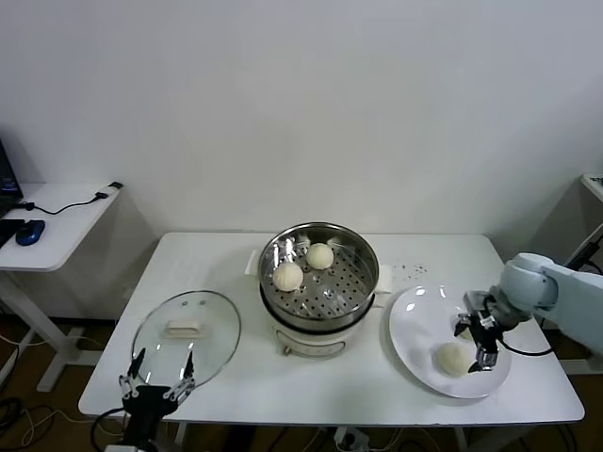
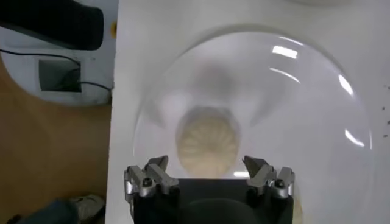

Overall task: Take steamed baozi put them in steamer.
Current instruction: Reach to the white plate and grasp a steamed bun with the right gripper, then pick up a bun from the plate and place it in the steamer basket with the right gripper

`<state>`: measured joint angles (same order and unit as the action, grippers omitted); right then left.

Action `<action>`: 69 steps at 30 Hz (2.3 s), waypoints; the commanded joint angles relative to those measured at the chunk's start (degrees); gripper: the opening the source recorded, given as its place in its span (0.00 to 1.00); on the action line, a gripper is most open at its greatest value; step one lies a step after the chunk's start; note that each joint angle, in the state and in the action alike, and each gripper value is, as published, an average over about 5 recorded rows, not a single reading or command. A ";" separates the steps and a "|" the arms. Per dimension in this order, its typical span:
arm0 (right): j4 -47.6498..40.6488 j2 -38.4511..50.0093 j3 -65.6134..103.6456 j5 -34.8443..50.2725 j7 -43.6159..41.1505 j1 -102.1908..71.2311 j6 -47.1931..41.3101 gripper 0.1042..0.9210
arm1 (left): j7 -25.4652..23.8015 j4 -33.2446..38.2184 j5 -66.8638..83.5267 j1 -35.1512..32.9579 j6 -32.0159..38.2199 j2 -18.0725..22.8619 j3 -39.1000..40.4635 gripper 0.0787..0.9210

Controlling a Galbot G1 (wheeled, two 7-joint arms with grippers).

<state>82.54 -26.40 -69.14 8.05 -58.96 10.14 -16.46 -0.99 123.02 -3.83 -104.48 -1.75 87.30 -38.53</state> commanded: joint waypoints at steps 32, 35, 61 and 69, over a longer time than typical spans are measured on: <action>-5.85 -6.91 -7.82 -2.04 -7.67 18.73 17.73 0.54 | -0.06 -1.08 -0.60 -0.08 0.35 0.27 0.11 0.88; -7.18 -12.27 -13.50 -5.19 -12.26 31.33 30.12 0.54 | -0.07 -0.96 -0.64 -0.29 0.41 0.27 0.13 0.88; -5.57 -48.37 -2.64 -20.60 -12.68 24.29 49.22 0.56 | -0.43 -0.42 -0.05 -1.71 0.71 -1.53 -1.46 0.88; -3.76 -47.23 -5.31 -20.79 -12.76 20.29 48.78 0.57 | -0.38 -0.81 0.88 -1.71 0.62 -2.22 -1.94 0.88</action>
<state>77.51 -69.51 -74.37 -9.56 -71.40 35.54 30.13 -1.40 122.28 -3.44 -106.21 -1.07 85.42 -40.32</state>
